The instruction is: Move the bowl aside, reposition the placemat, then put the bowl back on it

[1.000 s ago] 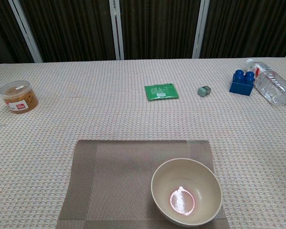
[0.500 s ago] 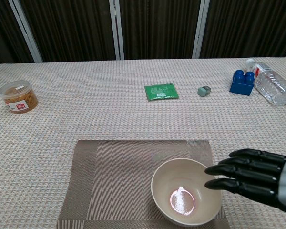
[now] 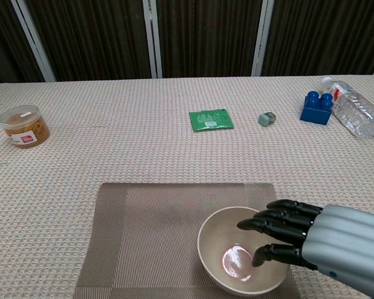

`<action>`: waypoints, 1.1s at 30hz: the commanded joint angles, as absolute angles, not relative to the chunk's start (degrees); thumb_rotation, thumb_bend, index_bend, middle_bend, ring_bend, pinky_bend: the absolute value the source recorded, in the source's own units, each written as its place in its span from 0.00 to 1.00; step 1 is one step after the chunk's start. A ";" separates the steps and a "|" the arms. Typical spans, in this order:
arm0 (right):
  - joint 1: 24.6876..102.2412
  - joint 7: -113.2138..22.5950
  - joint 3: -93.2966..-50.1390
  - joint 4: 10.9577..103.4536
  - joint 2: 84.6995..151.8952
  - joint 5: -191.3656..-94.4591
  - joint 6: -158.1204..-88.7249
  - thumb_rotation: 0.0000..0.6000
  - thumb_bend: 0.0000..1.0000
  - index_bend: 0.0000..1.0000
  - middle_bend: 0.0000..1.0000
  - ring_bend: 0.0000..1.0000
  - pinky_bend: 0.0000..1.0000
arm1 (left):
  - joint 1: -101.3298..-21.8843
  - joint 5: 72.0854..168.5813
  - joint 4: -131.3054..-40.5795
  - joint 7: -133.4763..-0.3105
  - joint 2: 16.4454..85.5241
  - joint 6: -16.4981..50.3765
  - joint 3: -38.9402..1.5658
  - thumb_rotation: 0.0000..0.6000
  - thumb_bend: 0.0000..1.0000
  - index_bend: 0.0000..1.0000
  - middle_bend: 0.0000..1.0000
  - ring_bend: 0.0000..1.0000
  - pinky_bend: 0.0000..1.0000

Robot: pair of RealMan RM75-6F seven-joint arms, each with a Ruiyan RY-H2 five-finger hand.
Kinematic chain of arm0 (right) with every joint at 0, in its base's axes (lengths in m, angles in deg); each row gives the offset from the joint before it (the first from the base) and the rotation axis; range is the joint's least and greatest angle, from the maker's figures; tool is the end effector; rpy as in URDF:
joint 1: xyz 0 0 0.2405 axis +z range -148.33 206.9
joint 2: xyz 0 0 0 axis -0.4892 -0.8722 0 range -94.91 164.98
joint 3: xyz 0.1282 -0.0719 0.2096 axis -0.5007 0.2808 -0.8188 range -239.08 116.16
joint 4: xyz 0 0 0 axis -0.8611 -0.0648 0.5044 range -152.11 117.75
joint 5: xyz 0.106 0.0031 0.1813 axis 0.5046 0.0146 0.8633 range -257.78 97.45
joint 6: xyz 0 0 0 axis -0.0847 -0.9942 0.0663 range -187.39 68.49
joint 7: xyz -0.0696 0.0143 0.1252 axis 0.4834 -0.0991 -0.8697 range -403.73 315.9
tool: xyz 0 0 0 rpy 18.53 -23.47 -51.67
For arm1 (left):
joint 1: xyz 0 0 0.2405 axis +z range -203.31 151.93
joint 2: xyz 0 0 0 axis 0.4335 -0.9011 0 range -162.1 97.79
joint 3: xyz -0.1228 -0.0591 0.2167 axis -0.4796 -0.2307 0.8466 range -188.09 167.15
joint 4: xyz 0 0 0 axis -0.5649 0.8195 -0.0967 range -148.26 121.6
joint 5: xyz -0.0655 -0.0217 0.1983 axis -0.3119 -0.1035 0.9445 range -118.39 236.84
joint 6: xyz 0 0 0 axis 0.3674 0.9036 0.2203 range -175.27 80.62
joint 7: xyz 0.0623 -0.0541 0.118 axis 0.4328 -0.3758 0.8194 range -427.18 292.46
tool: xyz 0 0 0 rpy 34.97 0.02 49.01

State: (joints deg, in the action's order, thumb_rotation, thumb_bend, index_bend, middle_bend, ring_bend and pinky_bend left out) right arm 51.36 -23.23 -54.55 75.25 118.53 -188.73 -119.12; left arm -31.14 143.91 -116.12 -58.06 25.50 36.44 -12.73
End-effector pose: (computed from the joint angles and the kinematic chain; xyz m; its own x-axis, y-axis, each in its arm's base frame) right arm -0.1878 -0.1658 -0.0274 0.6594 -0.1994 0.7249 -0.5670 -0.7651 0.3052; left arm -0.2855 0.1792 0.1742 0.4785 0.0371 0.8773 0.8781 -0.0120 -0.4784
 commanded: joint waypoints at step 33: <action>51.04 -42.63 -66.86 68.34 117.84 -176.28 -134.87 1.00 0.38 0.69 0.01 0.00 0.00 | -30.97 143.99 -116.59 -58.47 25.28 36.84 -12.55 1.00 0.07 0.00 0.00 0.00 0.00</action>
State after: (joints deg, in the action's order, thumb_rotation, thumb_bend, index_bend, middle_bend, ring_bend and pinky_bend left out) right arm 50.99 -42.01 -65.75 69.59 118.57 -177.95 -134.59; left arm -30.98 143.99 -116.60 -58.47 25.28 36.84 -12.55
